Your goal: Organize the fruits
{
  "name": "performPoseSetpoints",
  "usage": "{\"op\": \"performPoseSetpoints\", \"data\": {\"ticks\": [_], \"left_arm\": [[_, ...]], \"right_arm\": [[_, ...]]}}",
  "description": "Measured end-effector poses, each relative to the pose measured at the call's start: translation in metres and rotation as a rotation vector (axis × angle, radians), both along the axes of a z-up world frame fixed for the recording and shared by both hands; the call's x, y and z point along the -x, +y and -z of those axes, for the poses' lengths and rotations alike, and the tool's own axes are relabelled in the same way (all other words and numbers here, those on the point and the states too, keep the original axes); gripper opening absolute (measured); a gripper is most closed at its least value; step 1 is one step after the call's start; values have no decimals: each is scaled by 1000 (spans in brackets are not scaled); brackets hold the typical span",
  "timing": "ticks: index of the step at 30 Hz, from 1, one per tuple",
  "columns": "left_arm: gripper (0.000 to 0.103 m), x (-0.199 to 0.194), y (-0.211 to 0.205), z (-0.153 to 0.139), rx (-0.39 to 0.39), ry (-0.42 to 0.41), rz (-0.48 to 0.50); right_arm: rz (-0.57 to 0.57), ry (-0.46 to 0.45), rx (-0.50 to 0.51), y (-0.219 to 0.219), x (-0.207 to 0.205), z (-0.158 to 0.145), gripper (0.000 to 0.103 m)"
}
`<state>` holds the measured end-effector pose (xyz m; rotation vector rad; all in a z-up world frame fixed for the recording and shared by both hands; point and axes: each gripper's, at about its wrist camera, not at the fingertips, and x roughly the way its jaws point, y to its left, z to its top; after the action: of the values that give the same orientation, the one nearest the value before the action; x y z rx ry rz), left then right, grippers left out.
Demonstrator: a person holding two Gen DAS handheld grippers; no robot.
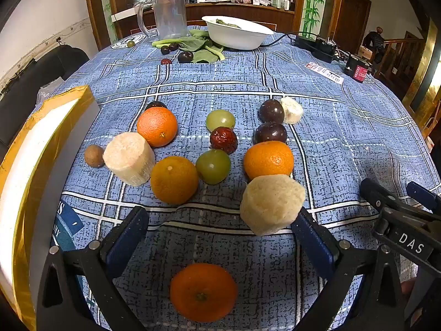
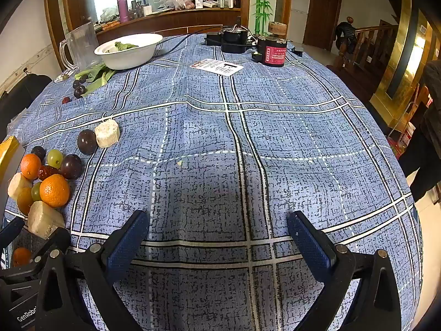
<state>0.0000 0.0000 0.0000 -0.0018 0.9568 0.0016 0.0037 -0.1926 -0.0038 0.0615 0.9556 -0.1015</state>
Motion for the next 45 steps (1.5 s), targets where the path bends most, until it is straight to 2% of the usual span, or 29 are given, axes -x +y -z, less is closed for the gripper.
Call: {"op": "performPoseSetpoints", "data": {"ticks": [10,15,20,26,30,32,39,45], "left_arm": [[103,0,-1,1,-5,8,0],[103,6,1,1,-3,8,-2],[103,14,1,0,-5,9,-17],[103,18,2,-2,-2,49,-7],[97,36,13,-11,34,12,-1],[97,46,20,-22,47,-32,-2],[97,100,40,-76,40,-279,-31],[97,123,52,-98,18,-314,-19]], "right_arm": [[0,2,0,1,0,-1,102],[4,41,-6,0,-3,-2,102],[4,44,-5,1,-10,0,102],[1,45,-3,0,-8,0,102],[7,50,-31,-1,2,-6,102],[8,16,-62,-1,14,-14,102],[-21,-149,-47,25,62,-55,102],[-49,-339,-34,49,106,-83,102]]}}
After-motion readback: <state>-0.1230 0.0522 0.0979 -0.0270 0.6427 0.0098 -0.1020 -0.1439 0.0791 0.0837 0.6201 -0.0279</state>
